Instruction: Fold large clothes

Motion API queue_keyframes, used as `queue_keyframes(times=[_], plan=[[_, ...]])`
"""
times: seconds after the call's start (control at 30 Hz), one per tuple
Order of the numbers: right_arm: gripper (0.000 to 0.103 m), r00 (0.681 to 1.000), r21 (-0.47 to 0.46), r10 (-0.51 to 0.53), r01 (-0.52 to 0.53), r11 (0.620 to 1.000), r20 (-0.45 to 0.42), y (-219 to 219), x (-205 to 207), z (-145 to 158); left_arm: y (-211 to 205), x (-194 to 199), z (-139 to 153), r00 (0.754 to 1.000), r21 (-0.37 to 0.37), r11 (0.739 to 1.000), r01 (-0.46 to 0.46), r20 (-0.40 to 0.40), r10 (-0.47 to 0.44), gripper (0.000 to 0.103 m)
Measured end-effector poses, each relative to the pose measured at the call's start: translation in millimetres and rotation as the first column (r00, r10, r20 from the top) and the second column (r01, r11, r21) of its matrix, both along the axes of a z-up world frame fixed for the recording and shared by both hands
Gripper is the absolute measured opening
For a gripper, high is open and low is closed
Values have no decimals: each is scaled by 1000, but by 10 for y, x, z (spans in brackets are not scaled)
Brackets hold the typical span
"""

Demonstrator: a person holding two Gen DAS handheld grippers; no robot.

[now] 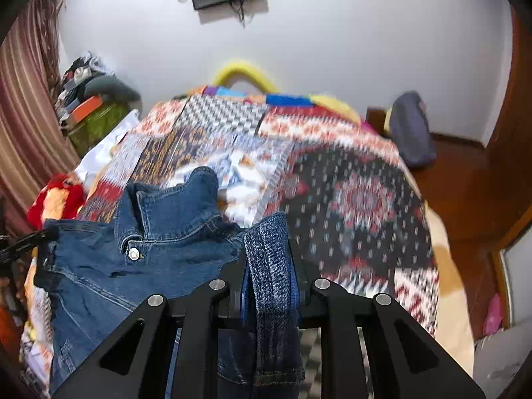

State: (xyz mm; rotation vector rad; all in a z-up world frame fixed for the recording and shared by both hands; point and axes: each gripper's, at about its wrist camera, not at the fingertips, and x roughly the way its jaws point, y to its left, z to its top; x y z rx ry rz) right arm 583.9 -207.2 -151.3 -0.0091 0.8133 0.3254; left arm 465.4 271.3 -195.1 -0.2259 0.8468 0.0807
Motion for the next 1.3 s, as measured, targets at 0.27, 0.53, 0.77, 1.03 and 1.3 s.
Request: queue_keyframes(times=[0.27,0.53,0.77,1.03,1.3], plan=[[16,992,-80,-110,105,991,-66,82,403,-623,309,308,-588,992,-97,994,-59,-117,48,13],[29,983,-150,-105,82,985,-151,-14,521,-1151,327,422,-910,987,-71,995,-68,-149,57,22],[77,979,-236,-155,121,964,-132,-174,443,-1100,202,380,-853,982,48,997,-58,-175,66,30],[77,988,-194,-109,86,977,-114,-213,52,-603,21,96,-522,984,139,990,-35,-169,58,48],[77,1000,-160,-11,9,987,-9,-27,-648,153,-329,-579,216,1000,152,988,3,-26,1,67]])
